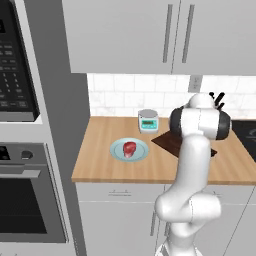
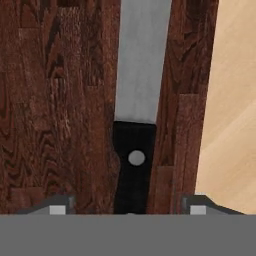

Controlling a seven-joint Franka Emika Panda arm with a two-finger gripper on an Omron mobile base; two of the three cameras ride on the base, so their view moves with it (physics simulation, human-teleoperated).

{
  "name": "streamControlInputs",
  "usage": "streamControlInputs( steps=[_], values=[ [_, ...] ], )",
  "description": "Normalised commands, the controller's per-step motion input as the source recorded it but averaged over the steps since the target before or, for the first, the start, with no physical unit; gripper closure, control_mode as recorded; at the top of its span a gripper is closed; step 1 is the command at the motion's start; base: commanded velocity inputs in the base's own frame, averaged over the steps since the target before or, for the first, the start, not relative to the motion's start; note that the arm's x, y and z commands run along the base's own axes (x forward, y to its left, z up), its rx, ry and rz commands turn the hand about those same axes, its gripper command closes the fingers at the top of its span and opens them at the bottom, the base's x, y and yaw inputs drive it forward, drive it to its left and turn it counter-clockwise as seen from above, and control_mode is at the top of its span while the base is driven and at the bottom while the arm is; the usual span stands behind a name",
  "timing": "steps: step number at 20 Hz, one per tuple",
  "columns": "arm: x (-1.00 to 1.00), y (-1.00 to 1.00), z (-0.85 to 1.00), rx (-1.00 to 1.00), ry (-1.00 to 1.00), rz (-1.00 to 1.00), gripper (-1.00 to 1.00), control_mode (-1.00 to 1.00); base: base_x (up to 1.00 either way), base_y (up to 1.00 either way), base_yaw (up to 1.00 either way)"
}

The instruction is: Pick up the knife from the drawer and place it on the cutting board. Then place the meat from the plate to the cutting board.

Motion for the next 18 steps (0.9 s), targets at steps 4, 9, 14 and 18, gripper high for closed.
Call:
streamControlInputs(
  steps=[4, 9, 14, 18],
  values=[
    [-0.54, 0.44, 0.72, 0.00, -0.02, 0.04, -1.00, -1.00, 0.00, 0.00, 0.00],
    [-1.00, 0.92, 0.40, 0.00, 0.00, 0.05, -1.00, -1.00, 0.00, 0.00, 0.00],
    [-1.00, 1.00, 0.30, 0.01, 0.00, 0.00, -1.00, -1.00, 0.00, 0.00, 0.00],
    [-0.74, 1.00, 0.68, 0.03, 0.00, 0.00, -1.00, -1.00, 0.00, 0.00, 0.00]
  ],
)
